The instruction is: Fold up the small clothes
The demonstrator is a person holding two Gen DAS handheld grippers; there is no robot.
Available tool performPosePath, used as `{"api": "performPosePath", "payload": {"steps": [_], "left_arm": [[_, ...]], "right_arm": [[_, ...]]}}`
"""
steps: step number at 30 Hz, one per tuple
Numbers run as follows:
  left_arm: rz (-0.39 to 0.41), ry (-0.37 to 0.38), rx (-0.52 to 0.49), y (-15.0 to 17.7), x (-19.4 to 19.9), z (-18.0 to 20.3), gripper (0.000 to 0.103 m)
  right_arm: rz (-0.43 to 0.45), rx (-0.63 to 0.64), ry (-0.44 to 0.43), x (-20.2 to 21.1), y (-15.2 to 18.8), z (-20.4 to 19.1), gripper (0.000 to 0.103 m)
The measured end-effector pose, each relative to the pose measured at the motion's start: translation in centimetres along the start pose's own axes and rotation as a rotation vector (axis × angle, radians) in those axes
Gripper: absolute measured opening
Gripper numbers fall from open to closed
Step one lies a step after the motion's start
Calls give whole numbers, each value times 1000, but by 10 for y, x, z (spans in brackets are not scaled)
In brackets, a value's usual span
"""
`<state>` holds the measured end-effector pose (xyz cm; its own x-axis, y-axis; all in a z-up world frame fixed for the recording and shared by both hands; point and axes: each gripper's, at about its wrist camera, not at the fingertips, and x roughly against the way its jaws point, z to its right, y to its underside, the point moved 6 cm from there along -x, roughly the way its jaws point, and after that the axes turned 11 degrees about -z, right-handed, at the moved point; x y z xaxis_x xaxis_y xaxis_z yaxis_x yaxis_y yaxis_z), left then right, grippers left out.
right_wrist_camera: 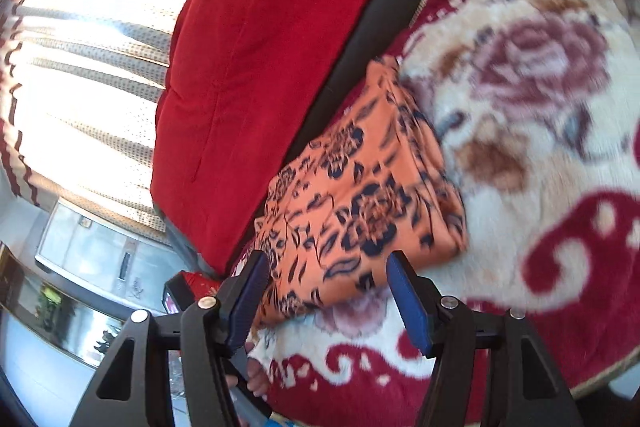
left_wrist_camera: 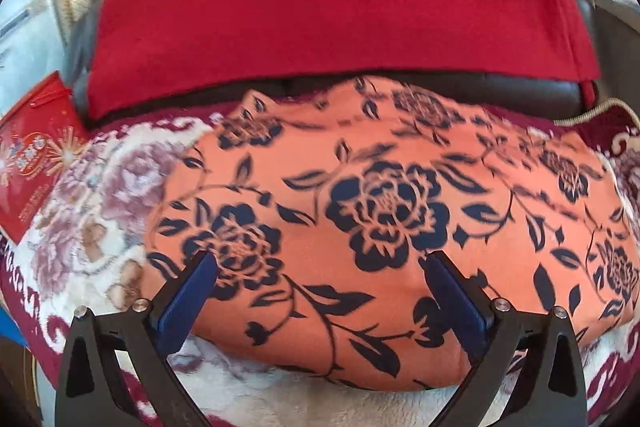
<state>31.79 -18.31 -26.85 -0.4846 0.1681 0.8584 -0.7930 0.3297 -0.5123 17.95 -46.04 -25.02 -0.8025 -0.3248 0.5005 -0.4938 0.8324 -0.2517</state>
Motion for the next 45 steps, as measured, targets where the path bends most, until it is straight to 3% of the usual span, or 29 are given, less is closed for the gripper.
{"api": "performPosePath", "payload": {"steps": [6, 13, 26, 29, 32, 36, 38, 45], "left_arm": [[52, -22, 6, -2, 16, -7, 103], [55, -79, 7, -7, 12, -29, 103], [78, -82, -3, -10, 17, -45, 103], [92, -71, 8, -11, 21, -48, 103], [97, -57, 20, -11, 24, -52, 103], [105, -41, 44, -14, 26, -57, 103], [107, -29, 55, -14, 27, -57, 103], [94, -30, 54, -15, 21, -52, 103]], "right_arm": [[-44, -76, -24, -20, 9, 12, 66], [-90, -144, -11, -57, 11, 24, 66], [71, -203, -37, -50, -15, 39, 66], [55, -162, 72, -46, -19, 34, 66], [94, -130, 188, -23, -25, 33, 66], [242, -32, 405, 14, -38, 24, 66], [281, 20, 414, 19, -43, 14, 66], [238, 225, 437, -25, -64, -33, 66]]}}
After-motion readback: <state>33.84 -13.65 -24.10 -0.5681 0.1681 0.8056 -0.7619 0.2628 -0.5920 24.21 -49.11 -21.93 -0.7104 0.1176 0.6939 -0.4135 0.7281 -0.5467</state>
